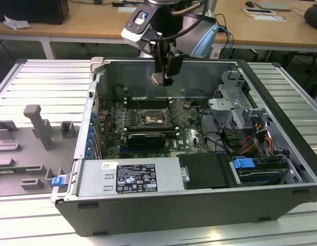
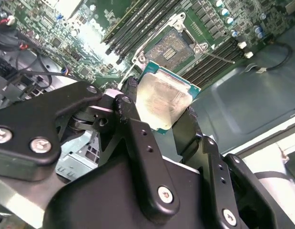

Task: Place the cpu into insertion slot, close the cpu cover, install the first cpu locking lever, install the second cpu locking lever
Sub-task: 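Place the cpu into insertion slot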

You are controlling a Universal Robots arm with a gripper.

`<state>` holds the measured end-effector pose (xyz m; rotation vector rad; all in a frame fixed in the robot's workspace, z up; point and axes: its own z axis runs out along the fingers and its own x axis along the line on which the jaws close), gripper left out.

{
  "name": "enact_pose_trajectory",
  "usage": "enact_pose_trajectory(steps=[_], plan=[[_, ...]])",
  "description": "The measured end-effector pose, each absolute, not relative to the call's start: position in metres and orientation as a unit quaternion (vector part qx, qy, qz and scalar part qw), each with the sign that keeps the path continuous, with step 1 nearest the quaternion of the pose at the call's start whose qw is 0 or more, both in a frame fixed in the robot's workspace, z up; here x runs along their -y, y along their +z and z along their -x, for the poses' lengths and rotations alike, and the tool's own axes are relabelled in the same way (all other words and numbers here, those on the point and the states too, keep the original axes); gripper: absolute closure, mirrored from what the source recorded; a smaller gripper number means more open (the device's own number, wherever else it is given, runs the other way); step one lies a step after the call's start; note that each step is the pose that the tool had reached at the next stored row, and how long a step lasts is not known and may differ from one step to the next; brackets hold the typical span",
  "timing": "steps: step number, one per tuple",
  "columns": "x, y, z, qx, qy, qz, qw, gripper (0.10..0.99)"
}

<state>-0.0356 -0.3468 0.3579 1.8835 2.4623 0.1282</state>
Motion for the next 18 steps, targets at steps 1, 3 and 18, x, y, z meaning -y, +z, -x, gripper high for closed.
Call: enact_pose_trajectory(steps=[1,3,18], plan=[[0.3468,0.3579,0.0356,-0.789,0.041,-0.613,0.020,0.545],[0.3468,0.3577,0.0356,-0.782,0.041,-0.622,0.020,0.545],[0.3468,0.3548,0.0364,-0.714,0.038,-0.699,0.024,0.545]])
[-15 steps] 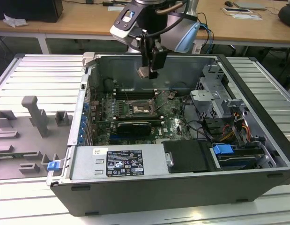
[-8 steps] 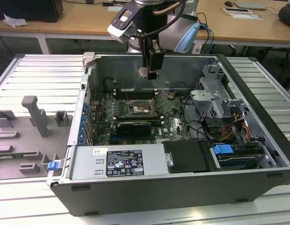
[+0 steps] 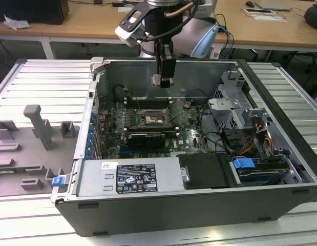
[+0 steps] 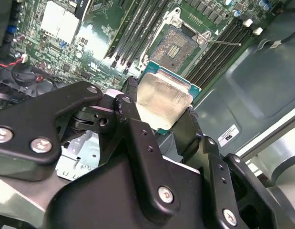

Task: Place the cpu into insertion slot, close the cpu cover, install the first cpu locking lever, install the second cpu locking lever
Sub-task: 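Place the cpu into insertion slot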

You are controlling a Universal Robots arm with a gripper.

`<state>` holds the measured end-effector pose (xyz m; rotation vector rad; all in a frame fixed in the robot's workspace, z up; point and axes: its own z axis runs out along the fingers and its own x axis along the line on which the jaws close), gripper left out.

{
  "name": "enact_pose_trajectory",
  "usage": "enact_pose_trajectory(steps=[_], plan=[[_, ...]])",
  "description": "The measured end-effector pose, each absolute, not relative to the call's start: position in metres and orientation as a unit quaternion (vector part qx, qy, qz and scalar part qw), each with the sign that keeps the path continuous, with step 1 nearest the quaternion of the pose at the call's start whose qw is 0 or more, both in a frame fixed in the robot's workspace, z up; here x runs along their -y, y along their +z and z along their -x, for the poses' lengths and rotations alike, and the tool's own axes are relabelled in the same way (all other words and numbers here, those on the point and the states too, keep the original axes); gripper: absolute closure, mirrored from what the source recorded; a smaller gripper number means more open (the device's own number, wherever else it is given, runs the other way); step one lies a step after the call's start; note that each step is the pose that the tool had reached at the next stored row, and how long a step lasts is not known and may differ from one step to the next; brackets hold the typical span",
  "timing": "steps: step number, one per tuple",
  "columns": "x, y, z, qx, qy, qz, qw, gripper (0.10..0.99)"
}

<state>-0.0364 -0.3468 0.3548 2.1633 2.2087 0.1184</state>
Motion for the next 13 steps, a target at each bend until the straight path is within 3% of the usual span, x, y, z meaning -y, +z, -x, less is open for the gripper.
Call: enact_pose_trajectory(steps=[13], plan=[[0.343,0.333,0.040,-0.697,0.036,-0.716,0.024,0.545]])
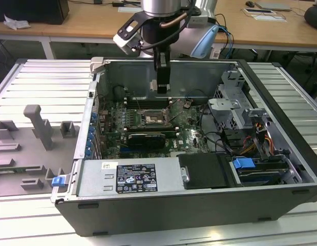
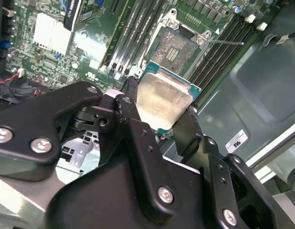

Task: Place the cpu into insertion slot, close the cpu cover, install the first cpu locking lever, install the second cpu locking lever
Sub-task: 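Place the cpu into insertion slot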

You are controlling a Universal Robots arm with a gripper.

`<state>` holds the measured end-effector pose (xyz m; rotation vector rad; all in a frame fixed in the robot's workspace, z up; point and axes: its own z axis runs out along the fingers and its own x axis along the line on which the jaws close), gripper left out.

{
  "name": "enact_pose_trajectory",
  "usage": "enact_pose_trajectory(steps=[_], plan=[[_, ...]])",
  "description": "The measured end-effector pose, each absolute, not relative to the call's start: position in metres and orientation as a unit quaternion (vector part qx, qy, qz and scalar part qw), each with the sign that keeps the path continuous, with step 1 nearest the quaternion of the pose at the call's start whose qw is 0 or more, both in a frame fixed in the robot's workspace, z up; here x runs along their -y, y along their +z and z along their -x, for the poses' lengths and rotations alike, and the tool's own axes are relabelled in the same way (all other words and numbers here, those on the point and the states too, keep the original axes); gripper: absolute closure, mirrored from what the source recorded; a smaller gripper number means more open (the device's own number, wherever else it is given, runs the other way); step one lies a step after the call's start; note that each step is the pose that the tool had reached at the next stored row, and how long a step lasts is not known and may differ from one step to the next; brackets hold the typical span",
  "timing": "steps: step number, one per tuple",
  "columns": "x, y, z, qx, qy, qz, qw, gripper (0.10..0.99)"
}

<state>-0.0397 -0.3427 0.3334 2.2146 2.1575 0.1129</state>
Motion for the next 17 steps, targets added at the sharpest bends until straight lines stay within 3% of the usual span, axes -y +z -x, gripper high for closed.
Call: enact_pose_trajectory(steps=[17], plan=[[0.342,0.309,0.040,-0.720,0.035,-0.693,0.022,0.545]])
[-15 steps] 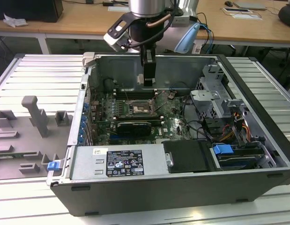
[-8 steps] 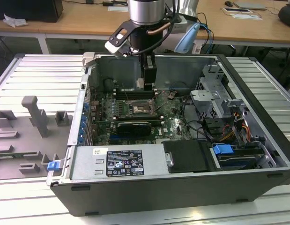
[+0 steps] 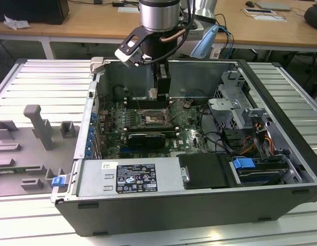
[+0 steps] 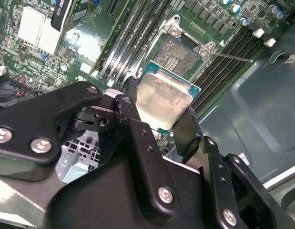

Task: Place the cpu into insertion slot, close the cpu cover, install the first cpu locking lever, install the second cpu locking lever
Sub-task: 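Place the cpu into insertion slot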

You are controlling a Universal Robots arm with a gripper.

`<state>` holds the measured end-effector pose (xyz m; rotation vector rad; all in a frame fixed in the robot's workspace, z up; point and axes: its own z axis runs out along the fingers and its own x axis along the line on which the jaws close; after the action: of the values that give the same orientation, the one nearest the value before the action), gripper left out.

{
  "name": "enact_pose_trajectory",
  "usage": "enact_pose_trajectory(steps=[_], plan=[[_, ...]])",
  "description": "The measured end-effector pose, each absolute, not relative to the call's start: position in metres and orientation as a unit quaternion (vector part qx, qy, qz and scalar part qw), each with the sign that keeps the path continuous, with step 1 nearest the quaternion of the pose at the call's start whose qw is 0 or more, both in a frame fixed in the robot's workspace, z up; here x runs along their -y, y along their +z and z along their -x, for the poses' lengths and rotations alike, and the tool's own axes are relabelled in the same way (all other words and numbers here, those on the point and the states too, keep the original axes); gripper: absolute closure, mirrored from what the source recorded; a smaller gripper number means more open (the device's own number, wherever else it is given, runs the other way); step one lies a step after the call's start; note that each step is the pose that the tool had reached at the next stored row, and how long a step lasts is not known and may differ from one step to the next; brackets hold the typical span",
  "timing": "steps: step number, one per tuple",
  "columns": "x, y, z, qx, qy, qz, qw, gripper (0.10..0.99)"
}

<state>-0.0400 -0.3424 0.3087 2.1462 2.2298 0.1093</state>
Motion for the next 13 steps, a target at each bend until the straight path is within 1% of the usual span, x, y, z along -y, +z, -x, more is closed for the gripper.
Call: enact_pose_trajectory(steps=[5,13], plan=[[0.342,0.302,0.040,-0.720,0.035,-0.693,0.022,0.545],[0.341,0.276,0.040,-0.707,0.034,-0.706,0.022,0.545]])
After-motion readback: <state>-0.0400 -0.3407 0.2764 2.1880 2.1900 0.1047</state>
